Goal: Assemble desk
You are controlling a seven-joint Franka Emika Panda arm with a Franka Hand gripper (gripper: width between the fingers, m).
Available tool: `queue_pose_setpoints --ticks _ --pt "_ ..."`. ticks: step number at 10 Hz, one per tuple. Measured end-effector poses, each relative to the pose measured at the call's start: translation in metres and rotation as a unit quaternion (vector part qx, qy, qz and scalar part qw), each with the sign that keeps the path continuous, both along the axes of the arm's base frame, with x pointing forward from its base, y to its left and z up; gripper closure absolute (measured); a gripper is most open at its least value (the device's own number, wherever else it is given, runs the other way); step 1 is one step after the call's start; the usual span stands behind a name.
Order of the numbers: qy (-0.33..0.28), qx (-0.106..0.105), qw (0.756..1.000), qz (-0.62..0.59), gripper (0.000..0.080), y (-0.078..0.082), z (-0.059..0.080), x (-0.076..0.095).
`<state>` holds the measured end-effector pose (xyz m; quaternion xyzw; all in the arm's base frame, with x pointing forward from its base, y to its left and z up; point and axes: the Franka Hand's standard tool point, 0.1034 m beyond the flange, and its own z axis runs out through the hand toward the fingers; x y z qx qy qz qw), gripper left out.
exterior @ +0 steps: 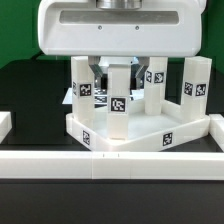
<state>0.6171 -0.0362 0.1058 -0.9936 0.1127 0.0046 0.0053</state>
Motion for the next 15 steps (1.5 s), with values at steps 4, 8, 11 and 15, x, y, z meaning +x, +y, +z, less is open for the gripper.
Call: queue_pose_setpoints --ticks 4,8,11,15 --pt "-0.003 0.017 0.979 -0.205 0.0509 -0.0069 -0.0019 -0.0032" --pt "0.002 0.033 0.919 -0.394 0.0509 -0.0079 -0.0031 -0.0044" --pt "0.01 0.035 0.854 -0.52 0.0509 -0.0041 -0.0038 -0.0042" --pt "0.018 0.033 0.761 -0.648 0.0509 -0.0003 -0.004 -0.004"
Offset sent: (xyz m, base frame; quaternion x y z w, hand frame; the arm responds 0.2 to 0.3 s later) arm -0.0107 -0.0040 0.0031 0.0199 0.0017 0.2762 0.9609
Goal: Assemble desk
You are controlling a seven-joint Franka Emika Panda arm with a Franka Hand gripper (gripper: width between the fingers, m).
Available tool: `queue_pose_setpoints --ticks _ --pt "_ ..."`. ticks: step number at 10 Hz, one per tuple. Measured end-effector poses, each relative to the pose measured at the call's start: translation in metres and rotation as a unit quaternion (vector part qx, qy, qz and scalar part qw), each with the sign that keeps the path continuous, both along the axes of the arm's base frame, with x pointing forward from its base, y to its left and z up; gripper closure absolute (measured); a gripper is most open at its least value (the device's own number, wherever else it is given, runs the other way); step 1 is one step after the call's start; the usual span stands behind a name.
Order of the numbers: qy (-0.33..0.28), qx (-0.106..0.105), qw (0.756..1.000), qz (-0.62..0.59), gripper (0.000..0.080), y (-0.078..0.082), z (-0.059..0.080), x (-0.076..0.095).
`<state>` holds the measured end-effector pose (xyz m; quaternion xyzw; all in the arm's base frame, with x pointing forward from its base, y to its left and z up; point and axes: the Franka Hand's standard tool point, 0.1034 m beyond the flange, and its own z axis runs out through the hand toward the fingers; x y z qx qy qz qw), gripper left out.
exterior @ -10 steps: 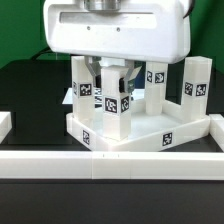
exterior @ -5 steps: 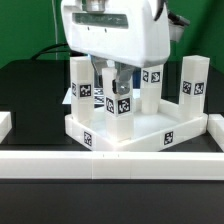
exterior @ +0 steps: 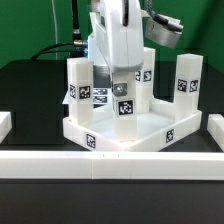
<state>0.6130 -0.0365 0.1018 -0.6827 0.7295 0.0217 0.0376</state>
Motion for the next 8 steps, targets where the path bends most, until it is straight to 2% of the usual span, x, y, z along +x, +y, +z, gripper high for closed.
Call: queue_pose_setpoints --ticks 2,4,8 --pt "0.001 -0.001 1.0 0.015 0.0509 0.001 -0.001 -0.001" --pt "0.005 0.002 0.999 0.049 0.0192 0.004 0.0 -0.001" --pt "-0.008 0.002 0.977 0.213 0.0151 0.012 -0.001 0.0"
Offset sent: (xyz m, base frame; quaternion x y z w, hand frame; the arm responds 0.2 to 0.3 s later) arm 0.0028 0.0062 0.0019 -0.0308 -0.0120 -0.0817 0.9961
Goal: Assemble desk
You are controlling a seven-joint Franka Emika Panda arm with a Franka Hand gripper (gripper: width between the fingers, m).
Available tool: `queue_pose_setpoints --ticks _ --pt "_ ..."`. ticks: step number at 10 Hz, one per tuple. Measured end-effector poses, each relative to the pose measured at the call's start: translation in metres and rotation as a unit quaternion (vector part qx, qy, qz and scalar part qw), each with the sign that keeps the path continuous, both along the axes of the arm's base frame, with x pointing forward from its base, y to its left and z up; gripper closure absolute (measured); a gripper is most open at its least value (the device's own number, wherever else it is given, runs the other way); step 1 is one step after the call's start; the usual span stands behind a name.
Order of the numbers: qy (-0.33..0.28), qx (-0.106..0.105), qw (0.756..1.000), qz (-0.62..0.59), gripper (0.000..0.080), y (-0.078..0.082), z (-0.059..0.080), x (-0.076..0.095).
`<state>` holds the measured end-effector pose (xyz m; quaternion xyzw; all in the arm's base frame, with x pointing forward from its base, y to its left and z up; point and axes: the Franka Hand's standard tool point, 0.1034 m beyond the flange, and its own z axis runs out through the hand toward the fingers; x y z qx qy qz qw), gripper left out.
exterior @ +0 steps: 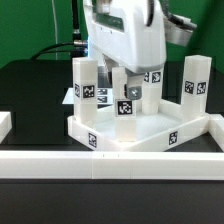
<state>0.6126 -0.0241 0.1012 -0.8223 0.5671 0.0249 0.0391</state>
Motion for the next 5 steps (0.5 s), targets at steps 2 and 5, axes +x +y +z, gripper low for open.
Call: queue_pose_setpoints --ticks 2,5 --pt "-0.007 -0.001 0.997 0.08 0.015 0.002 -0.0001 0.0001" --pt "-0.017 -0.005 0.977 0.213 0.015 0.0079 -0.0009 0.0006"
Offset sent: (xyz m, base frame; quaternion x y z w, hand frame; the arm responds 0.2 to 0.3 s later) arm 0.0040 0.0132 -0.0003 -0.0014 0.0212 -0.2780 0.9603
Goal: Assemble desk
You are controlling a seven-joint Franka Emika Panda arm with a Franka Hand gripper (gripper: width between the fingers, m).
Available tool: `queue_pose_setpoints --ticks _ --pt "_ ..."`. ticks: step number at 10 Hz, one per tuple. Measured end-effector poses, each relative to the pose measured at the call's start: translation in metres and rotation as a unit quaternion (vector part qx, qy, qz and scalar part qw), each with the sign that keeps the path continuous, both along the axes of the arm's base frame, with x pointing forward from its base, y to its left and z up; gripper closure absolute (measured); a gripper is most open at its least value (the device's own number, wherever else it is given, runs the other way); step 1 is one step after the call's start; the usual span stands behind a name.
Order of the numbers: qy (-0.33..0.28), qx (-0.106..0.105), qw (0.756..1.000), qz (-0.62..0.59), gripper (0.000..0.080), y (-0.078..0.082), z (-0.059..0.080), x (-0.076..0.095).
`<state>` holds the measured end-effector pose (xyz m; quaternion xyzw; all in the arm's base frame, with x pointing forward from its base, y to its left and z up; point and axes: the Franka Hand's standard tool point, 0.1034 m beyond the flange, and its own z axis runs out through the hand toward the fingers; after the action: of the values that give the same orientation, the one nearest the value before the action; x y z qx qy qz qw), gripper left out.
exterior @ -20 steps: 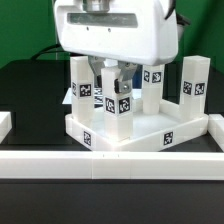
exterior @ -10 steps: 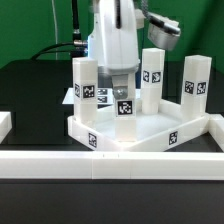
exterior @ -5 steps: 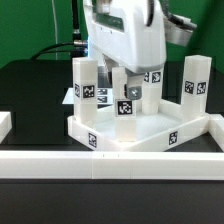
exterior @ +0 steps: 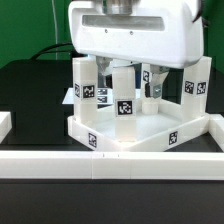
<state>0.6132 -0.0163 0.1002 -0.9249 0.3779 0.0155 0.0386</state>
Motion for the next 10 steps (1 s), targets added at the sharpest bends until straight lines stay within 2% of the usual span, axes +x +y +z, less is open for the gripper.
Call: queue_pose_setpoints --ticks 5,10 --pt "-0.008 0.0 0.986 0.165 0.015 -0.0029 0.0041 0.0006" --pt "-0.015 -0.007 0.948 0.318 0.015 -0.0078 0.0031 -0.0009"
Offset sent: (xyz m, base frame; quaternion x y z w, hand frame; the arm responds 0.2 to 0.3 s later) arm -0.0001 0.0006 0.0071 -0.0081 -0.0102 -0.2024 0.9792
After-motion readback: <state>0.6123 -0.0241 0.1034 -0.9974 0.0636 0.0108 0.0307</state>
